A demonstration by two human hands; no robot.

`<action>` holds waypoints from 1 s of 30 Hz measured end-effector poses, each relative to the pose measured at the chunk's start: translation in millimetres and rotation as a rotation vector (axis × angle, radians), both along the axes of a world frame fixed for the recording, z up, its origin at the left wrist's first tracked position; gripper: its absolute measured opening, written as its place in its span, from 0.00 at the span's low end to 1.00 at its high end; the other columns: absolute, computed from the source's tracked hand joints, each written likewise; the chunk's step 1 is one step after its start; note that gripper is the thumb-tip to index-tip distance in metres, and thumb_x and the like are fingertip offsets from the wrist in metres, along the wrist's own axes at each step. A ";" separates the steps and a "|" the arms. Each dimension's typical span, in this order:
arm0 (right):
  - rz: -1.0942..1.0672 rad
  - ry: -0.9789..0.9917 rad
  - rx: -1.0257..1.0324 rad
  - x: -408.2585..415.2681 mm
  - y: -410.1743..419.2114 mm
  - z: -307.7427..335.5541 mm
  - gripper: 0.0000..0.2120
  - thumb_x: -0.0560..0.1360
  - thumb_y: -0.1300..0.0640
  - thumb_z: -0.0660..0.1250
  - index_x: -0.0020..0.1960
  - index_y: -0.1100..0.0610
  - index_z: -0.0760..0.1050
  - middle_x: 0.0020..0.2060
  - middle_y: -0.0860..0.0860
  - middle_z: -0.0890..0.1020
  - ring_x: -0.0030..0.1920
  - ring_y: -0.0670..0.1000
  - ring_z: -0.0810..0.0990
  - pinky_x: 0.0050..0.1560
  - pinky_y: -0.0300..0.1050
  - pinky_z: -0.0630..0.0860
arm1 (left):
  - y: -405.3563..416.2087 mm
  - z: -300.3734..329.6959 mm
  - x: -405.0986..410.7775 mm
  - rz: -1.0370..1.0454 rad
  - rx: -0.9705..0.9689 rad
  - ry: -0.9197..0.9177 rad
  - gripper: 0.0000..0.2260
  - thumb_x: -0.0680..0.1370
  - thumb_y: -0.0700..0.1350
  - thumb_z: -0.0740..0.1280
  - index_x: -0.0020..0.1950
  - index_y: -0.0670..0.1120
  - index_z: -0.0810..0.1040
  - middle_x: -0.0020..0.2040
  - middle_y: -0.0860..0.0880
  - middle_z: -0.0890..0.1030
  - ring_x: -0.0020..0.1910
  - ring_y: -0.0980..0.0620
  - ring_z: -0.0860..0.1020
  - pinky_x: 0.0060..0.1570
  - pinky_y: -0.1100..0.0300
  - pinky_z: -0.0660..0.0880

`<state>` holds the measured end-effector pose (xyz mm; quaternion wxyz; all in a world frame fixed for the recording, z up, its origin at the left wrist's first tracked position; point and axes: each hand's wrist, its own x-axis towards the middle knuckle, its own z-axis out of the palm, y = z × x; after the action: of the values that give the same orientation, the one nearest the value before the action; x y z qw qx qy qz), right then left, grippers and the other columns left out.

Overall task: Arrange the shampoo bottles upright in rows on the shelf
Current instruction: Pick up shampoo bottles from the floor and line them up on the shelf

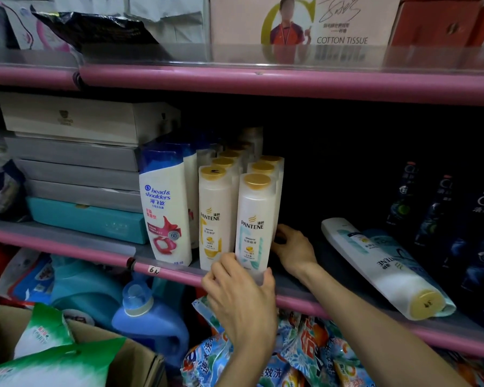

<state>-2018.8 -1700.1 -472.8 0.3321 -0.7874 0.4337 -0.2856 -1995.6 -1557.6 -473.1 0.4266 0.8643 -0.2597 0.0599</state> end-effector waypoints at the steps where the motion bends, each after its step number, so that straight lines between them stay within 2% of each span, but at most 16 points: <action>1: 0.000 0.004 0.001 0.1 -0.2 0.4 0.12 0.75 0.53 0.67 0.59 0.50 0.77 0.58 0.48 0.82 0.57 0.51 0.80 0.56 0.46 0.77 | 0.3 0.1 0.2 -0.007 -0.011 -0.001 0.24 0.70 0.58 0.70 0.58 0.47 0.67 0.56 0.48 0.71 0.56 0.47 0.65 0.53 0.54 0.69; 7: 0.005 0.026 0.012 0.3 0.8 2.0 0.13 0.76 0.52 0.66 0.60 0.50 0.76 0.60 0.49 0.81 0.58 0.53 0.80 0.57 0.49 0.76 | -0.2 0.6 0.8 -0.007 0.010 0.001 0.24 0.71 0.59 0.69 0.58 0.47 0.66 0.56 0.49 0.71 0.56 0.48 0.65 0.53 0.55 0.69; 12: -0.006 0.032 0.043 -1.5 2.6 5.2 0.16 0.75 0.53 0.68 0.62 0.51 0.75 0.60 0.49 0.80 0.60 0.52 0.78 0.59 0.48 0.75 | 0.0 0.0 2.1 -0.014 -0.008 -0.012 0.25 0.70 0.58 0.70 0.58 0.46 0.67 0.56 0.47 0.72 0.57 0.47 0.65 0.52 0.53 0.70; 16: 0.046 0.027 0.155 -14.6 15.7 27.3 0.26 0.73 0.58 0.71 0.69 0.57 0.68 0.65 0.53 0.76 0.64 0.53 0.75 0.63 0.44 0.72 | 6.7 1.7 8.0 -0.104 -0.062 -0.035 0.28 0.71 0.57 0.71 0.63 0.44 0.66 0.60 0.46 0.71 0.59 0.47 0.67 0.56 0.53 0.69; 17: 0.044 0.101 0.067 -22.9 21.3 35.1 0.27 0.74 0.57 0.70 0.71 0.57 0.66 0.66 0.54 0.74 0.65 0.54 0.73 0.63 0.44 0.71 | 9.8 2.3 7.8 -0.125 -0.084 -0.032 0.29 0.70 0.56 0.72 0.64 0.44 0.65 0.61 0.45 0.70 0.60 0.47 0.67 0.57 0.53 0.68; 20: 0.003 0.390 -0.382 -66.1 42.3 58.5 0.27 0.76 0.54 0.65 0.72 0.53 0.63 0.68 0.55 0.69 0.68 0.57 0.68 0.65 0.49 0.69 | 23.1 2.0 -8.9 -0.139 -0.130 -0.049 0.29 0.70 0.54 0.73 0.64 0.45 0.66 0.60 0.45 0.69 0.59 0.47 0.66 0.55 0.54 0.64; 22: -0.067 0.585 -0.522 -102.5 53.1 68.3 0.28 0.74 0.49 0.65 0.72 0.51 0.62 0.70 0.54 0.65 0.69 0.60 0.63 0.65 0.56 0.66 | 33.4 -0.5 -30.2 -0.179 -0.142 -0.053 0.25 0.71 0.53 0.72 0.63 0.47 0.67 0.57 0.48 0.68 0.57 0.48 0.67 0.54 0.54 0.62; 24: -0.139 0.796 -0.468 -136.3 60.6 71.1 0.31 0.73 0.44 0.65 0.72 0.50 0.59 0.70 0.56 0.60 0.69 0.62 0.60 0.64 0.60 0.64 | 40.1 -3.7 -54.7 -0.333 -0.139 0.014 0.18 0.73 0.51 0.69 0.59 0.49 0.68 0.54 0.53 0.67 0.56 0.51 0.67 0.56 0.56 0.63; 26: -0.155 0.908 -0.334 -161.4 65.8 68.4 0.35 0.71 0.41 0.66 0.73 0.49 0.56 0.68 0.58 0.62 0.67 0.64 0.63 0.62 0.60 0.66 | 41.7 -3.1 -77.7 -0.515 -0.138 0.111 0.12 0.75 0.49 0.67 0.56 0.50 0.69 0.52 0.54 0.68 0.55 0.52 0.69 0.58 0.57 0.67; 28: -0.132 0.848 -0.239 -178.2 67.7 64.2 0.37 0.71 0.45 0.66 0.74 0.47 0.52 0.65 0.61 0.65 0.64 0.65 0.67 0.59 0.57 0.70 | 39.2 2.5 -98.1 -0.649 -0.121 0.188 0.12 0.77 0.47 0.66 0.59 0.49 0.69 0.56 0.53 0.70 0.58 0.52 0.71 0.59 0.56 0.69; 30: -0.107 0.787 -0.257 -186.8 69.1 61.3 0.37 0.72 0.51 0.65 0.76 0.47 0.51 0.62 0.64 0.70 0.61 0.66 0.70 0.58 0.56 0.71 | 34.3 7.8 -114.1 -0.730 -0.068 0.190 0.18 0.77 0.45 0.65 0.66 0.47 0.66 0.62 0.50 0.70 0.63 0.50 0.70 0.63 0.55 0.68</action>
<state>-2205.6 -1631.0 -411.5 0.0247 -0.8478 0.5288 -0.0314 -2109.7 -1523.3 -465.3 0.4704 0.7020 -0.5077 -0.1677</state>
